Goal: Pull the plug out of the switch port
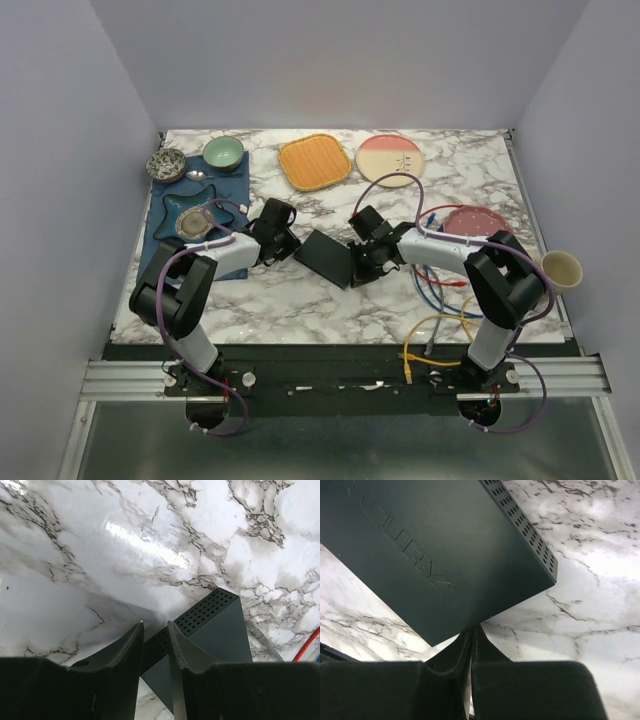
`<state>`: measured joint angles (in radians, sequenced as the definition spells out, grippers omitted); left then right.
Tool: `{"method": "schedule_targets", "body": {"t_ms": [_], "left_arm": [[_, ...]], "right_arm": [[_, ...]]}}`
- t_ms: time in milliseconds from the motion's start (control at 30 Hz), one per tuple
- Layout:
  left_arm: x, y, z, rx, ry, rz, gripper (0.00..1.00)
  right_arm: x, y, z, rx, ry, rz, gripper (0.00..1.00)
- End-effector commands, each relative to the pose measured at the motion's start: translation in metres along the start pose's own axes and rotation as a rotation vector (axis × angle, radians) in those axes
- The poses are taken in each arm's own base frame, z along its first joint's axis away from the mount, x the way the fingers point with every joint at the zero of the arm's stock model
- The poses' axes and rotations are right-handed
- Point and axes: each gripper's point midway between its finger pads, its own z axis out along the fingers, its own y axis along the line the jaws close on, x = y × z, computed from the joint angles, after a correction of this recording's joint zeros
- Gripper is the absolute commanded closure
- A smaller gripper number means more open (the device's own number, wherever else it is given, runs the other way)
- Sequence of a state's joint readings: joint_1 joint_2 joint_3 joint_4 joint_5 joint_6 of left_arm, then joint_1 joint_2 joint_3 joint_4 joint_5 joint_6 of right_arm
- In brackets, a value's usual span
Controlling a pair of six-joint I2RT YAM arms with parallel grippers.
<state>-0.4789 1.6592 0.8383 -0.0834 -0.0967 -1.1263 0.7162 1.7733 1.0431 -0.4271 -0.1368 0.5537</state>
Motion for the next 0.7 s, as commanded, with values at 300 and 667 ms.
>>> {"method": "schedule_targets", "body": {"t_ms": [300,667], "left_arm": [[0.082,0.013,-0.043,0.018,0.267,0.055,0.61],[0.057,0.034,-0.048,-0.077,0.195,0.033,0.53]], "right_arm": [[-0.036,-0.057,0.015,0.119,-0.111,0.083,0.89],[-0.048,-0.063,-0.006,0.153,-0.188,0.100,0.89]]}}
